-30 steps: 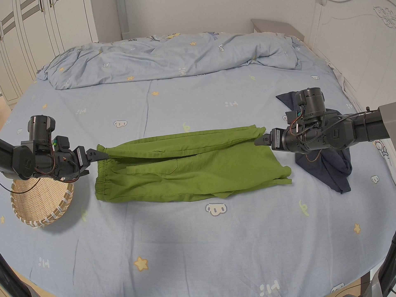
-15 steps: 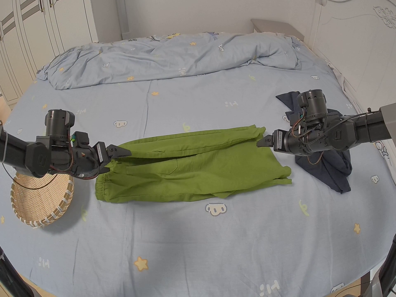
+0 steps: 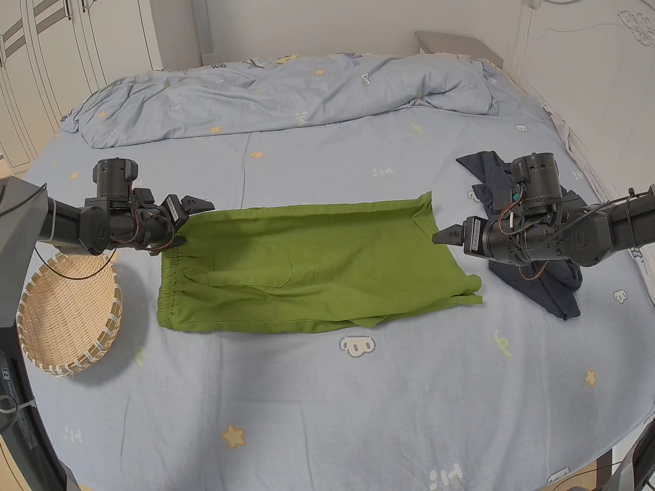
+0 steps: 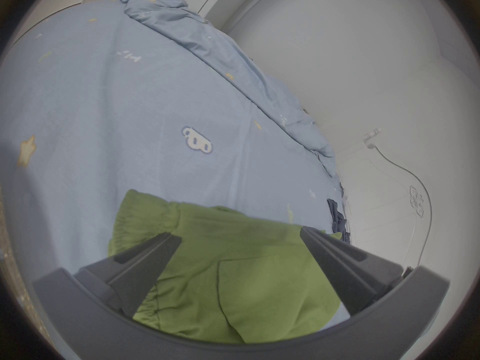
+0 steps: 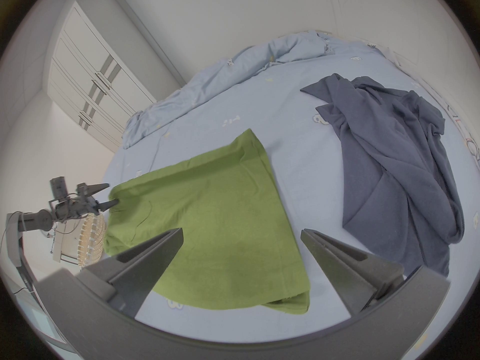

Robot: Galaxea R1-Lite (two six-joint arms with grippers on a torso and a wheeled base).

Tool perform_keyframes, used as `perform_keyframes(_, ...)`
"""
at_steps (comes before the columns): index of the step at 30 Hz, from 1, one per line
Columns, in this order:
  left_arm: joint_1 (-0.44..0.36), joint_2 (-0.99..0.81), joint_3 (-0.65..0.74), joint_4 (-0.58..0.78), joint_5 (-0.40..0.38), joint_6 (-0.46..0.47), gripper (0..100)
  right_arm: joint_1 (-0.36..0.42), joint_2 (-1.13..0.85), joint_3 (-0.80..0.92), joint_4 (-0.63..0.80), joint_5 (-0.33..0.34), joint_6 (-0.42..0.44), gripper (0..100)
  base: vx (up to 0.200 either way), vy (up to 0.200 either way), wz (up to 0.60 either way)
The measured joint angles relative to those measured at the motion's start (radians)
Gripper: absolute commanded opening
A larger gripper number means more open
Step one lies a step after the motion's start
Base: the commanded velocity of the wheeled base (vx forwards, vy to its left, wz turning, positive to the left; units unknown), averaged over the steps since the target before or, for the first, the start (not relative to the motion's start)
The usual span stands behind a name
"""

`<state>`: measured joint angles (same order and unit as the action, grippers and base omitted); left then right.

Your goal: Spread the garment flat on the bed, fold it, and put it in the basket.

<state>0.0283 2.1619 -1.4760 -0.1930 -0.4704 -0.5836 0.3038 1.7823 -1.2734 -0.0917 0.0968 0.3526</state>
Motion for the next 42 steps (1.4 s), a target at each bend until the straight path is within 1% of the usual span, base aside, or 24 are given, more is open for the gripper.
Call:
perform_keyframes(5,0.010,0.035,-0.020,0.001,0.001,-0.007,100,0.022,-0.026,0.049,-0.021,0.014,0.007,100,0.000,0.000,0.00)
perform_keyframes(12,-0.023,-0.018,0.050,0.002,-0.002,-0.008,100,0.074,-0.016,0.058,-0.045,0.017,0.010,100,0.000,0.000,0.00)
perform_keyframes(13,-0.028,-0.027,0.058,0.002,-0.002,-0.007,100,0.080,-0.011,0.059,-0.057,0.018,0.011,100,0.000,0.000,0.00)
perform_keyframes(17,-0.049,-0.078,0.093,-0.006,-0.002,-0.001,100,0.122,0.033,0.084,-0.188,0.034,0.010,100,0.000,0.000,0.00)
perform_keyframes(24,-0.047,-0.075,0.075,-0.044,-0.003,-0.008,100,0.165,0.108,0.118,-0.257,0.056,0.012,100,0.000,0.000,0.00)
perform_keyframes(27,-0.042,-0.064,0.072,-0.050,-0.005,-0.019,100,0.171,0.133,0.125,-0.264,0.071,0.015,100,0.000,0.000,0.00)
perform_keyframes(33,-0.069,-0.050,0.107,-0.051,-0.008,-0.028,100,0.177,0.156,0.144,-0.266,0.078,0.031,100,0.000,0.000,0.00)
perform_keyframes(37,-0.077,-0.048,0.154,-0.051,-0.008,-0.025,100,0.177,0.158,0.172,-0.269,0.079,0.033,100,0.000,0.000,0.00)
perform_keyframes(42,-0.084,-0.065,0.249,-0.054,-0.009,-0.017,100,0.170,0.154,0.198,-0.271,0.079,0.033,100,0.000,0.000,0.00)
